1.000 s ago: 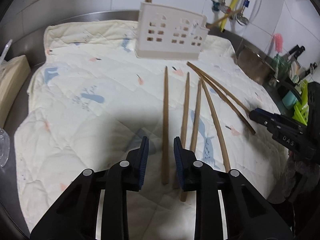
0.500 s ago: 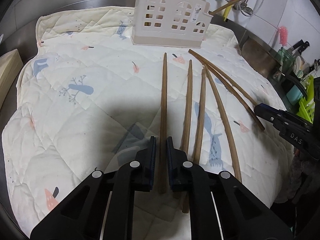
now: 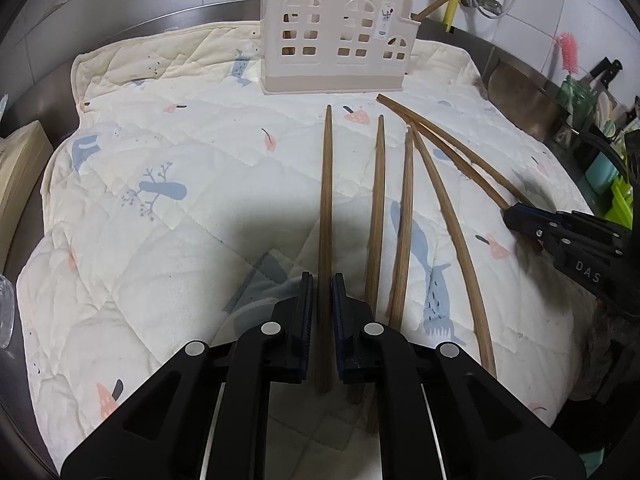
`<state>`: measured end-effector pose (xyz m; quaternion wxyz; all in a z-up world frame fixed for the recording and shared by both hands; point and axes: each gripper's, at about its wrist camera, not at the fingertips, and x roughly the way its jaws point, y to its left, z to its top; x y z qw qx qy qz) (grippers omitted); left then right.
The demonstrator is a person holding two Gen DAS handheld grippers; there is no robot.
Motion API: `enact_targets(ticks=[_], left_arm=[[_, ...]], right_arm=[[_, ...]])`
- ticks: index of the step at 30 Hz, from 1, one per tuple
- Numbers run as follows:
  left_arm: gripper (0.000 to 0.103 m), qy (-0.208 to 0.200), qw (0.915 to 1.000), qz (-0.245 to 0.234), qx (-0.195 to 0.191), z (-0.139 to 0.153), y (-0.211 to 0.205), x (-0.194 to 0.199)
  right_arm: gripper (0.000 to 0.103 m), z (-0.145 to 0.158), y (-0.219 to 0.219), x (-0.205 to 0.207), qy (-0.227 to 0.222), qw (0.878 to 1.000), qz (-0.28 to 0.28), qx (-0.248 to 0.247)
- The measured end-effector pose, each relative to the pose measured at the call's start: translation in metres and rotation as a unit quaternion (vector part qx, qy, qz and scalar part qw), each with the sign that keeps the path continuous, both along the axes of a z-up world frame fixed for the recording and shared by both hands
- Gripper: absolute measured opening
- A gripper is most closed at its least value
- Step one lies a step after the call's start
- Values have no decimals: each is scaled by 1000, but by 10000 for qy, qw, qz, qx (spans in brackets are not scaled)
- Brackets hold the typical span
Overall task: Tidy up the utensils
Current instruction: 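Lift both chopsticks and lower them into the white holder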
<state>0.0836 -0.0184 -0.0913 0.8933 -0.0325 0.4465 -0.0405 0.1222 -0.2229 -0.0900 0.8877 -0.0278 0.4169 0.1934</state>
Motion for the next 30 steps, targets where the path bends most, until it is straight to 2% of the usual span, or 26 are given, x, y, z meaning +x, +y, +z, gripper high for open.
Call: enact_targets(ticks=[8, 16, 23, 30], left_arm=[[9, 35, 9999, -40, -115, 0, 3, 2], [6, -5, 9998, 11, -188, 6, 8, 0], [6, -327, 9994, 15, -152, 32, 13, -8], [6, -822, 9963, -12, -267, 73, 18, -14]], right_arm=[[8, -2, 2, 2, -17, 9999, -15, -133], [7, 6, 1, -2, -113, 9999, -8, -61], [7, 35, 1, -9, -471, 9989, 21, 80], [7, 75, 0, -8, -906, 9955, 35, 266]])
